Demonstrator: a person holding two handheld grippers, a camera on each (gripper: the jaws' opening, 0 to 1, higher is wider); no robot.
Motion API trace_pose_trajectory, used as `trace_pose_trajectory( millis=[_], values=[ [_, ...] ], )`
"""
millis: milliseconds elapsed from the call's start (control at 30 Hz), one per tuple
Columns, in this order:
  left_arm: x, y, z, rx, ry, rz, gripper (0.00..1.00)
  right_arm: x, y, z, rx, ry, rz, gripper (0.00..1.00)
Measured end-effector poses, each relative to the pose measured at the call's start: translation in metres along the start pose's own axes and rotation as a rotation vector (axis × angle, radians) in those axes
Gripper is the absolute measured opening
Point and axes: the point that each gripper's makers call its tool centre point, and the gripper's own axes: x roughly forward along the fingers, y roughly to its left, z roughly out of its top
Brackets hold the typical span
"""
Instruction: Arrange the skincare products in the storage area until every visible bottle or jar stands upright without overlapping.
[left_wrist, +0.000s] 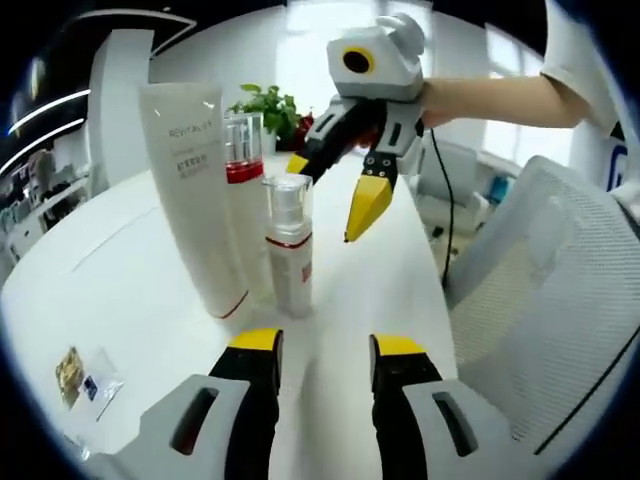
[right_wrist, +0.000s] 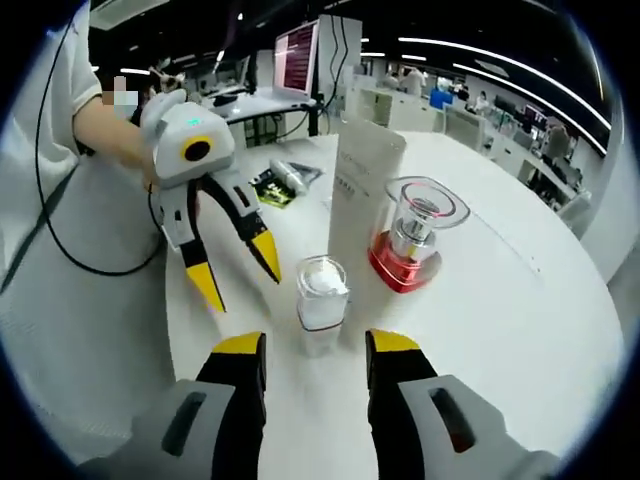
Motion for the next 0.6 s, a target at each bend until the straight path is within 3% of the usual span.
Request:
trace_pose_trajectory(
  millis=[600],
  values=[
    [-0.046, 0.002, -0.002, -0.106, -0.019, 0.085, 0.46, -0.016, 0.014, -0.007, 0.127, -0.032, -0.124, 0.64]
  ],
)
